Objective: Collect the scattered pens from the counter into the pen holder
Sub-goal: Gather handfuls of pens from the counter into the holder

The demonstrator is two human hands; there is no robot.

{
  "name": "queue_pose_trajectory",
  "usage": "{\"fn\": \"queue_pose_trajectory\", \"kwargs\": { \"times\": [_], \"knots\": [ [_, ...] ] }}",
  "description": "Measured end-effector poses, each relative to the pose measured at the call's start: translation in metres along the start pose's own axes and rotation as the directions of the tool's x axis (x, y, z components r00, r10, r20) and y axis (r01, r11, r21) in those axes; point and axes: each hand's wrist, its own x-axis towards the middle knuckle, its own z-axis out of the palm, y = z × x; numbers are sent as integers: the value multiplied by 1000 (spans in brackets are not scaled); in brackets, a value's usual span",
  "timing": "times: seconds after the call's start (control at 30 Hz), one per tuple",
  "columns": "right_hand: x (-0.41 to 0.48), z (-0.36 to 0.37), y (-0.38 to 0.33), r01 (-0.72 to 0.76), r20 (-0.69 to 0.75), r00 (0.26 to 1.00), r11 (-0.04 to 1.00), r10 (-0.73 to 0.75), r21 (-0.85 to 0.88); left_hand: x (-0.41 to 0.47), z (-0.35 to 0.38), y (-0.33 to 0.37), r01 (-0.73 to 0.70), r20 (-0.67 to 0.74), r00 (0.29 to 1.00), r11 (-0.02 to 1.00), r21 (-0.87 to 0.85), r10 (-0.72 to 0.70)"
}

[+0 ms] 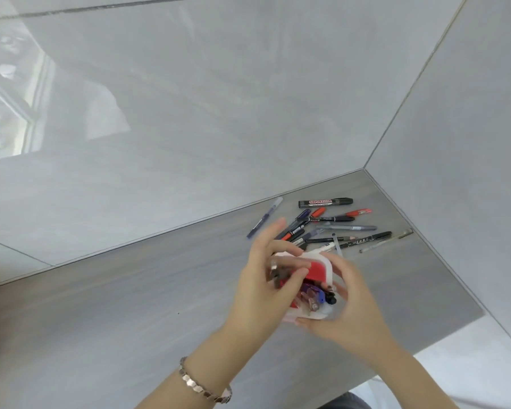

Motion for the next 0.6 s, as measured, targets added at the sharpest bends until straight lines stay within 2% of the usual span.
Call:
{"fn": "queue_pose_trajectory", "kwargs": {
  "times": [0.07, 0.17, 0.23, 0.3, 0.37, 0.43, 0.47, 0.53, 0.6],
  "knots": [
    [1, -8, 0, -9, 36, 999, 1000, 9, -8, 6, 4, -6, -101, 34, 995, 991, 83, 99],
    [8, -25, 3, 7, 75, 997, 999, -4, -43, 20, 24, -18, -220, 143, 974, 886, 408, 176],
    [13, -40, 9, 24, 117, 993, 996, -14, -83, 29, 41, -19, -190, 226, 971, 811, 553, 73],
    [17, -58, 17, 18, 142, 990, 995, -4, -99, 42, 55, -16, -137, 321, 944, 792, 595, -78],
    [21, -79, 29, -2, 135, 991, 995, 15, -96, 57, 67, -14, -58, 362, 923, 885, 461, -128],
    [25, -102, 42, -11, 105, 994, 994, 23, -111, 77, 71, -22, 148, 226, 949, 945, 292, -219],
    [28, -112, 49, -16, 89, 996, 993, 26, -114, 88, 69, -34, 246, 121, 948, 919, 307, -295],
    [36, -130, 60, -39, 60, 997, 993, 46, -110, 111, 60, -68, 376, -75, 911, 744, 553, -404],
    [45, -142, 67, -44, 44, 998, 993, 49, -114, 128, 49, -98, 465, -196, 853, 533, 707, -484]
  ]
}}
